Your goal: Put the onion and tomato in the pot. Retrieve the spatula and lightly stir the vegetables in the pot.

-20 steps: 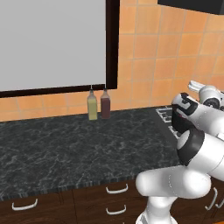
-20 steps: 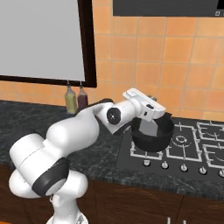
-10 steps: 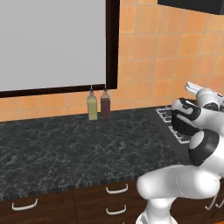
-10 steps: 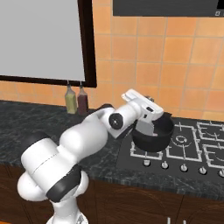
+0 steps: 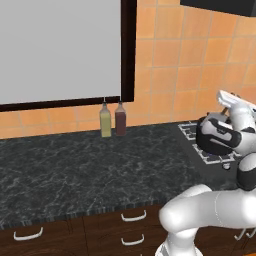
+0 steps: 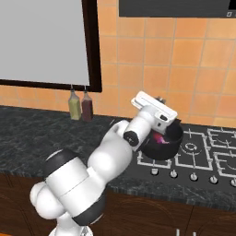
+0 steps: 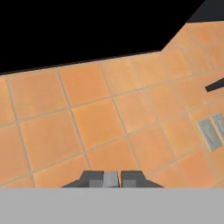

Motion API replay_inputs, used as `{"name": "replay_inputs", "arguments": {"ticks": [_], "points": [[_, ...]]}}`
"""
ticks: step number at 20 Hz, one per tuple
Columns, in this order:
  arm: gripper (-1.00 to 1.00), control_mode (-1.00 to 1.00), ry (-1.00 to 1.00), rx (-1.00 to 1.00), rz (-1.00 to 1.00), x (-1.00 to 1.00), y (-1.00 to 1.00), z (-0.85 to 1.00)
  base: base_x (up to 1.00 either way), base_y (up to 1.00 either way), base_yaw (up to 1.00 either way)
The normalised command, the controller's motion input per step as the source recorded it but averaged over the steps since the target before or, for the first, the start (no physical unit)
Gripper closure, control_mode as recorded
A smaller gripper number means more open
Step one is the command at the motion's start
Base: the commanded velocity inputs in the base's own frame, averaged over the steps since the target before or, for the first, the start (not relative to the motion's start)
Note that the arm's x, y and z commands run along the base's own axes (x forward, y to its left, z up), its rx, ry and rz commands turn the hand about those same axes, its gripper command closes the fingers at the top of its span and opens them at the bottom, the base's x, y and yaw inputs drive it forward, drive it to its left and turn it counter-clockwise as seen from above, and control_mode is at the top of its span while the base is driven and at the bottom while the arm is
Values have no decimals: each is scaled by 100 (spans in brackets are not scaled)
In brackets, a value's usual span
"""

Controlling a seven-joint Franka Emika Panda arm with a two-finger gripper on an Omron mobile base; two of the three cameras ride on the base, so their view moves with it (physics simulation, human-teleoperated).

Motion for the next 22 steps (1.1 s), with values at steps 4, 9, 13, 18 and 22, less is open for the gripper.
{"name": "replay_inputs", "arguments": {"ticks": [4, 9, 13, 18, 22], "points": [[100, -100, 3, -10, 0, 0, -18, -26, 0, 0, 0], [100, -100, 13, -8, 0, -8, 0, -20, 0, 0, 0], [100, -100, 6, -9, 0, 4, 0, 3, 0, 0, 0], [100, -100, 0, -15, 0, 35, -1, 20, 0, 0, 0], [100, -100, 0, -22, 0, 9, 17, 10, 0, 0, 0]]}}
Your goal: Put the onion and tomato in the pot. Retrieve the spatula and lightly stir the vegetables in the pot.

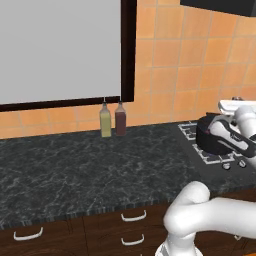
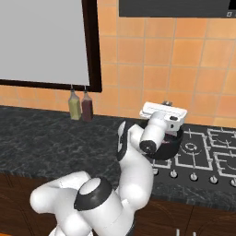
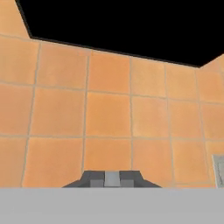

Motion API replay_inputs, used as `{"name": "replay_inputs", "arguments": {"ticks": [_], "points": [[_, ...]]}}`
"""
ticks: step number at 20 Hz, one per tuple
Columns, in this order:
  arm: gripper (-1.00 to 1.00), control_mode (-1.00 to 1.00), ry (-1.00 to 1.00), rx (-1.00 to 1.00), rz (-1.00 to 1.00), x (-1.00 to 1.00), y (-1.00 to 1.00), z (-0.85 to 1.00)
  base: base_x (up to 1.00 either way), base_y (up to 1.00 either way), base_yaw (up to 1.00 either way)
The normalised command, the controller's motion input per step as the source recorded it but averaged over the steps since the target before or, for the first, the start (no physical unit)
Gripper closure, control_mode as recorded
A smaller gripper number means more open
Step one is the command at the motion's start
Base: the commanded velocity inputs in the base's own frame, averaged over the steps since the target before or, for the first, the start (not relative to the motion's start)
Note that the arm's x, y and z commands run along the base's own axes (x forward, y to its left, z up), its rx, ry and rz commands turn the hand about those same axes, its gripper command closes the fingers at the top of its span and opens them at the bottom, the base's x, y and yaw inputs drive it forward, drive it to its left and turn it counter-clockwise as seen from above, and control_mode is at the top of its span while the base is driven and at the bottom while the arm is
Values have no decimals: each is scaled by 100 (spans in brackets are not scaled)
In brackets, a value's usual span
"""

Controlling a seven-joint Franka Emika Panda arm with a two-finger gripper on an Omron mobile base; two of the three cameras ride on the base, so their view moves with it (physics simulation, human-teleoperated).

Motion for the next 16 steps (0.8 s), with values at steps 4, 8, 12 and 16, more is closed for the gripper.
{"name": "replay_inputs", "arguments": {"ticks": [4, 8, 12, 16], "points": [[100, -100, 3, -21, 4, 0, 39, -24, 0, 0, 0], [100, -100, 14, -15, 2, -8, 19, -5, 0, 0, 0], [100, -100, 27, -1, 2, -38, 24, 31, 0, 0, 0], [100, -100, 36, 0, 0, -1, 13, 65, 0, 0, 0]]}}
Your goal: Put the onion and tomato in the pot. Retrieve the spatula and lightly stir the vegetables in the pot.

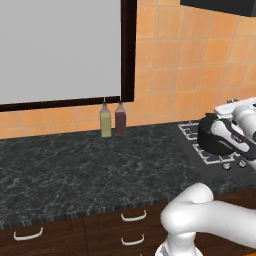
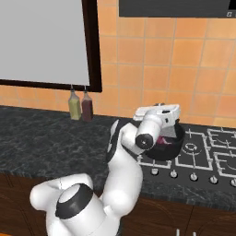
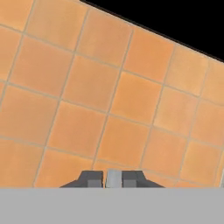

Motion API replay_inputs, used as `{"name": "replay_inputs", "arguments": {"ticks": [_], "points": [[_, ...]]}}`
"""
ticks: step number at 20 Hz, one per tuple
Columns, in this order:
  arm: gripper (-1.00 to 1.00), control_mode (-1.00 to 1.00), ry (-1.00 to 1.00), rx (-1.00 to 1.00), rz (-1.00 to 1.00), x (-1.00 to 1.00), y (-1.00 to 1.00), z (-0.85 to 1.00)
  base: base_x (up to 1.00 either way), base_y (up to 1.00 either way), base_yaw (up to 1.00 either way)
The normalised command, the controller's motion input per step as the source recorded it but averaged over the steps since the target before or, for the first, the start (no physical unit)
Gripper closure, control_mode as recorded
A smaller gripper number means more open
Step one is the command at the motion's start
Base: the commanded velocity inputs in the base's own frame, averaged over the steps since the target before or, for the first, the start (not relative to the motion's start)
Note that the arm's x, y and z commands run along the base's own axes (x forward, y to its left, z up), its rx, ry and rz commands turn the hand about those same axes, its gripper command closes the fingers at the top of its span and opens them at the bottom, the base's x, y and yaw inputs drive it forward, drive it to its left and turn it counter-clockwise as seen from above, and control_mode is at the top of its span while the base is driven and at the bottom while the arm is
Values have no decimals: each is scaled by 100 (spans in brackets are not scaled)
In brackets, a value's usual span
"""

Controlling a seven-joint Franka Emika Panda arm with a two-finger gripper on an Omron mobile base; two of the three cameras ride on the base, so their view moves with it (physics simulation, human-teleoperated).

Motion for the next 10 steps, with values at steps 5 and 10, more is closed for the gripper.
{"name": "replay_inputs", "arguments": {"ticks": [5, 10], "points": [[100, -100, 22, 1, 0, -22, 16, 89, 0, 0, 0], [100, -100, 30, 0, 10, -10, 29, 5, 0, 0, 0]]}}
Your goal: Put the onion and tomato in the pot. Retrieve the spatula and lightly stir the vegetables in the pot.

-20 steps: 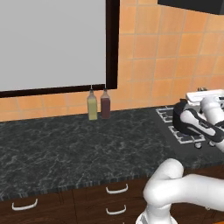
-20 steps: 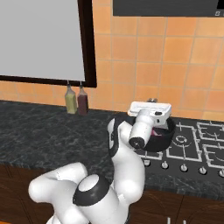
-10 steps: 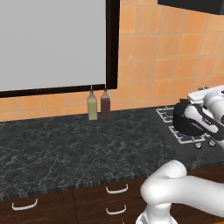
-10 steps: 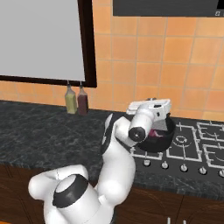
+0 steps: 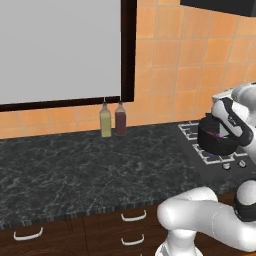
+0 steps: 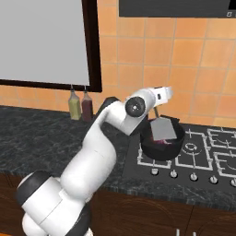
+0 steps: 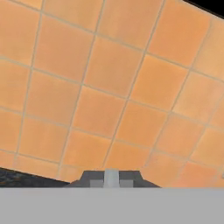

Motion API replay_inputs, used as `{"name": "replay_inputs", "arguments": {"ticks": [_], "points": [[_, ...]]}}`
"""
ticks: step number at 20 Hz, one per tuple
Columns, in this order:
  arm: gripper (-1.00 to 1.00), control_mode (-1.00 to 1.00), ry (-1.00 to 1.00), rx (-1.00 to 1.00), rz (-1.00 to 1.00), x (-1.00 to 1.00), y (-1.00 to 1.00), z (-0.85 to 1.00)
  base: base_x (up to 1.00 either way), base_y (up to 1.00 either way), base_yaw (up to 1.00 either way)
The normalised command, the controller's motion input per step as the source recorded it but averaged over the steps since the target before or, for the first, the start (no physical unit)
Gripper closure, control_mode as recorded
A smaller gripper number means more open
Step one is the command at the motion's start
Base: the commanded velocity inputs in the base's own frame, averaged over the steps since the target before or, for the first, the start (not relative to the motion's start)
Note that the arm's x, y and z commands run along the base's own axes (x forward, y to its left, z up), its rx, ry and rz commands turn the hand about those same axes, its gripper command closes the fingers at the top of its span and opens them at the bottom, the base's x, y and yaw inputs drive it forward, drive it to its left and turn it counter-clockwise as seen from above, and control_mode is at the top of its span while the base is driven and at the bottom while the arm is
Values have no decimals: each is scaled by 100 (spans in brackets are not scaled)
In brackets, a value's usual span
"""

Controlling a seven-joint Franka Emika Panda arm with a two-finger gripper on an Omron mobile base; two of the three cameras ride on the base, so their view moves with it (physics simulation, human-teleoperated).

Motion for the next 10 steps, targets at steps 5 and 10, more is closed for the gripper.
{"name": "replay_inputs", "arguments": {"ticks": [5, 10], "points": [[100, -100, 3, 5, 33, 20, 12, 0, 0, 0, 0], [100, -100, 0, 0, 35, 27, -6, -15, 0, 0, 0]]}}
